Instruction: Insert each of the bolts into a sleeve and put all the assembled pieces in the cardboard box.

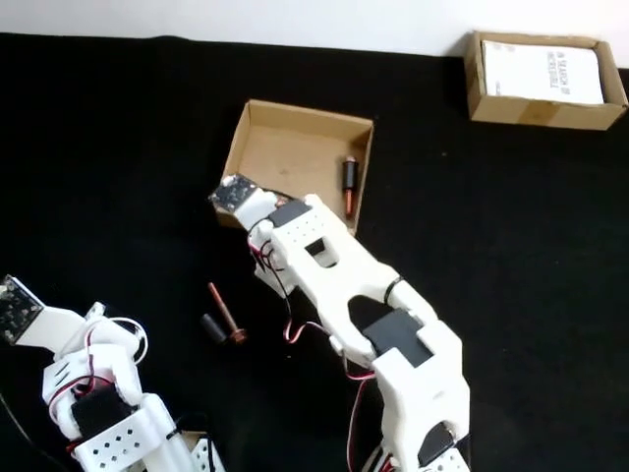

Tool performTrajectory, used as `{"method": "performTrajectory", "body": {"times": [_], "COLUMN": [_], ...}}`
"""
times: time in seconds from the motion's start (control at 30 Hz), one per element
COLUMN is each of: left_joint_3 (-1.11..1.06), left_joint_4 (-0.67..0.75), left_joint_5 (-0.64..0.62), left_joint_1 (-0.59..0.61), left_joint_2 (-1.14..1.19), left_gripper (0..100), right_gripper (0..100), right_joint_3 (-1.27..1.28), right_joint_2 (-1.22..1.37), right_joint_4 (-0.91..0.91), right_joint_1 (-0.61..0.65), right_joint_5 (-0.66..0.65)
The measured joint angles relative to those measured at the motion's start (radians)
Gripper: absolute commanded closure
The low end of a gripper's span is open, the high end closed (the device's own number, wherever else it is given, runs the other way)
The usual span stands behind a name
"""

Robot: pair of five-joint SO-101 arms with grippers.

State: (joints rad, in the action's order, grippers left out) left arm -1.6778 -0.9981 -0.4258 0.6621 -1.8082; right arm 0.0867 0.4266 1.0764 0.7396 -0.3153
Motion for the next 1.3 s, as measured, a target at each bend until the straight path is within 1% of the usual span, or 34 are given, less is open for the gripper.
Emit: {"method": "performTrajectory", "body": {"times": [0.13, 0.3, 0.37, 0.43, 0.5, 0.57, 0.63, 0.73, 0.8, 0.9, 1.0, 1.1, 1.17, 1.3], "left_joint_3": [0.000, 0.000, 0.048, 0.144, 0.270, 0.410, 0.557, 0.787, 0.936, 1.135, 1.297, 1.445, 1.544, 1.708], "left_joint_4": [0.000, 0.000, -0.029, -0.080, -0.158, -0.241, -0.322, -0.434, -0.497, -0.572, -0.583, -0.591, -0.623, -0.651], "left_joint_5": [0.000, 0.000, 0.002, 0.032, 0.057, 0.061, 0.066, 0.052, -0.012, -0.163, -0.338, -0.511, -0.565, -0.621], "left_joint_1": [0.000, 0.000, 0.000, -0.015, -0.078, -0.160, -0.239, -0.351, -0.423, -0.526, -0.609, -0.684, -0.747, -0.864], "left_joint_2": [0.000, 0.000, 0.000, 0.006, 0.040, 0.124, 0.245, 0.488, 0.672, 0.965, 1.246, 1.505, 1.662, 1.936], "left_gripper": [99, 99, 99, 99, 99, 99, 99, 99, 99, 99, 99, 99, 99, 99], "right_gripper": [99.1, 99.1, 99.1, 99.1, 99.1, 99.1, 99.1, 99.1, 99.1, 99.1, 99.1, 99.1, 99.1, 99.1], "right_joint_3": [-0.011, -0.023, -0.023, 0.006, 0.077, 0.155, 0.241, 0.376, 0.470, 0.605, 0.713, 0.792, 0.829, 0.878], "right_joint_2": [-0.074, -0.284, -0.367, -0.440, -0.505, -0.565, -0.638, -0.764, -0.848, -0.968, -1.073, -1.148, -1.185, -1.226], "right_joint_4": [0.051, 0.126, 0.172, 0.199, 0.204, 0.198, 0.164, 0.095, 0.043, -0.025, -0.068, -0.087, -0.098, -0.126], "right_joint_1": [-0.012, -0.028, -0.037, -0.043, -0.048, -0.063, -0.097, -0.189, -0.262, -0.379, -0.488, -0.555, -0.586, -0.615], "right_joint_5": [0.000, 0.000, 0.011, 0.068, 0.118, 0.160, 0.198, 0.236, 0.244, 0.247, 0.247, 0.247, 0.247, 0.247]}}
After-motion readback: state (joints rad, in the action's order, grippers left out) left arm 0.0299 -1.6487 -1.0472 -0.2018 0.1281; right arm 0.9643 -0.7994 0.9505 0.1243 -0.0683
